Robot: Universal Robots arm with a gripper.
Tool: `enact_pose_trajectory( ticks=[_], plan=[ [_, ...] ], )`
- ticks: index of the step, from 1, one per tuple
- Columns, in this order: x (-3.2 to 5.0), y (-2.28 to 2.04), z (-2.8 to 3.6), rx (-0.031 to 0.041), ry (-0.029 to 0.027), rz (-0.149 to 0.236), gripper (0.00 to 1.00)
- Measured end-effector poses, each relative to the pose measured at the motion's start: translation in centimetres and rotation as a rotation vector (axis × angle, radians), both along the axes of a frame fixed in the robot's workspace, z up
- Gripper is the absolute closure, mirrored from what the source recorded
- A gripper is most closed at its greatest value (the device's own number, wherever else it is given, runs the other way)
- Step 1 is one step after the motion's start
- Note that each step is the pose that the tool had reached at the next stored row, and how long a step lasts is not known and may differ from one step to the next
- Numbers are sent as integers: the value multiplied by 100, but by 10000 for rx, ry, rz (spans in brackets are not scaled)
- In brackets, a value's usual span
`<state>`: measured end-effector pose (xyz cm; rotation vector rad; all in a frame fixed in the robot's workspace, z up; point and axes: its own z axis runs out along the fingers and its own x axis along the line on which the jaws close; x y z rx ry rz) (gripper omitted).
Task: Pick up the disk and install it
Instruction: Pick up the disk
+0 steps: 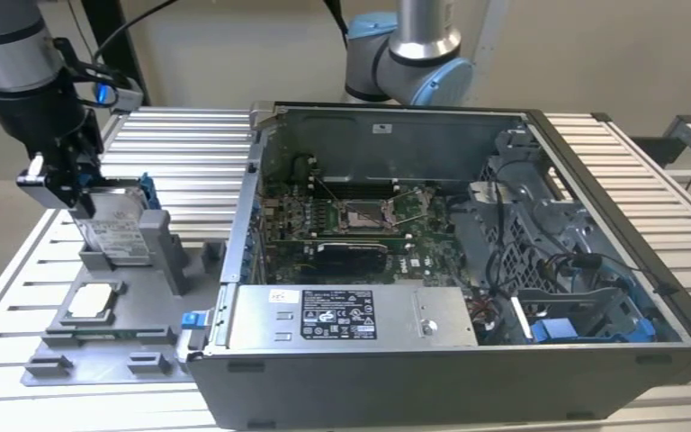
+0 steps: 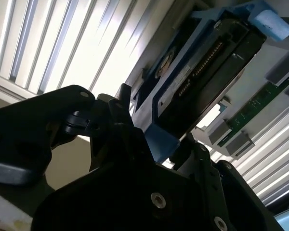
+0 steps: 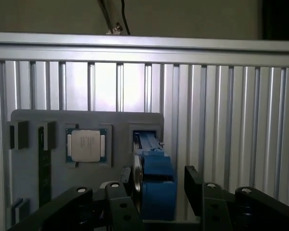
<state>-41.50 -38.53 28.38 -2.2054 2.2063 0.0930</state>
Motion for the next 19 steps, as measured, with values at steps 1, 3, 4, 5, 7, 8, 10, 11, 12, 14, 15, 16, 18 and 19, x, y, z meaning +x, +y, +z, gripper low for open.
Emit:
enact_pose_trajectory(
  ticks=[1, 3, 4, 5, 7, 8, 10, 11, 12, 14, 15, 16, 18, 19],
  plan=[
    [5, 0, -3, 0, -3, 2, 0],
    [13, 1, -10, 0, -5, 3, 0],
    [13, 0, -11, 1, -5, 3, 0],
    [13, 0, -10, 0, -3, 4, 0],
    [14, 0, -11, 0, -4, 5, 0],
    [14, 0, -11, 0, -4, 5, 0],
    [14, 0, -11, -2, -3, 6, 0],
    [15, 0, -13, -8, -4, 8, 0],
    [15, -1, -16, -13, -7, 10, 0],
    [14, 0, -23, -24, -8, 12, 0],
    [14, 0, -23, -25, -8, 13, 0],
    [14, 0, -23, -26, -9, 14, 0],
    [14, 0, -24, -25, -10, 15, 0],
    [14, 0, -24, -25, -9, 15, 0]
  ],
)
